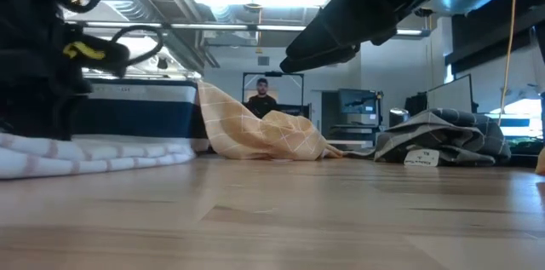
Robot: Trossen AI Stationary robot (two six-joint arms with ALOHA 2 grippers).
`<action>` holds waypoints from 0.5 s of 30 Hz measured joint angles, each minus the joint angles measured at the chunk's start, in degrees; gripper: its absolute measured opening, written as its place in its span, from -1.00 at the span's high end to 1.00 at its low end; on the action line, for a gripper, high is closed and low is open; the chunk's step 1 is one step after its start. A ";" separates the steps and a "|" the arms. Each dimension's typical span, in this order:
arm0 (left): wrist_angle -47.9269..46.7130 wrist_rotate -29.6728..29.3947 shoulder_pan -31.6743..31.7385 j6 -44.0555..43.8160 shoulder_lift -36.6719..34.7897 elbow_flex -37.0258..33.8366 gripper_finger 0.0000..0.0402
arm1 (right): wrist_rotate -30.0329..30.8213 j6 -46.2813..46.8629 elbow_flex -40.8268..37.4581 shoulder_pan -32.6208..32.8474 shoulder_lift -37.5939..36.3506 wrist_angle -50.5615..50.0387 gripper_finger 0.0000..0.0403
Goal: Fold towel
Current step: Fold the white towel
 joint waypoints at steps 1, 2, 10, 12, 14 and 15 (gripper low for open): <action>-1.08 0.01 -0.61 -1.97 0.00 0.00 0.23 | 0.14 0.00 0.00 0.00 0.00 0.01 -0.06; -2.12 -0.09 -1.13 -3.58 0.04 0.00 0.23 | 0.10 0.00 0.00 0.00 0.00 0.04 -0.06; -15.50 0.49 -3.63 -8.18 -1.48 -0.40 0.23 | -0.27 -0.24 0.00 0.00 0.00 0.31 -0.06; -18.15 0.80 -4.22 -8.17 -1.78 -0.53 0.23 | -0.27 -0.54 0.00 0.00 0.00 0.18 -0.06; -18.86 0.96 -4.25 -8.17 -2.53 -0.54 0.23 | -0.27 -1.12 0.00 0.00 0.00 -0.17 -0.06; -19.01 1.08 -4.08 -8.20 -3.14 -0.20 0.23 | -0.27 -1.32 0.00 0.00 0.00 -0.29 -0.06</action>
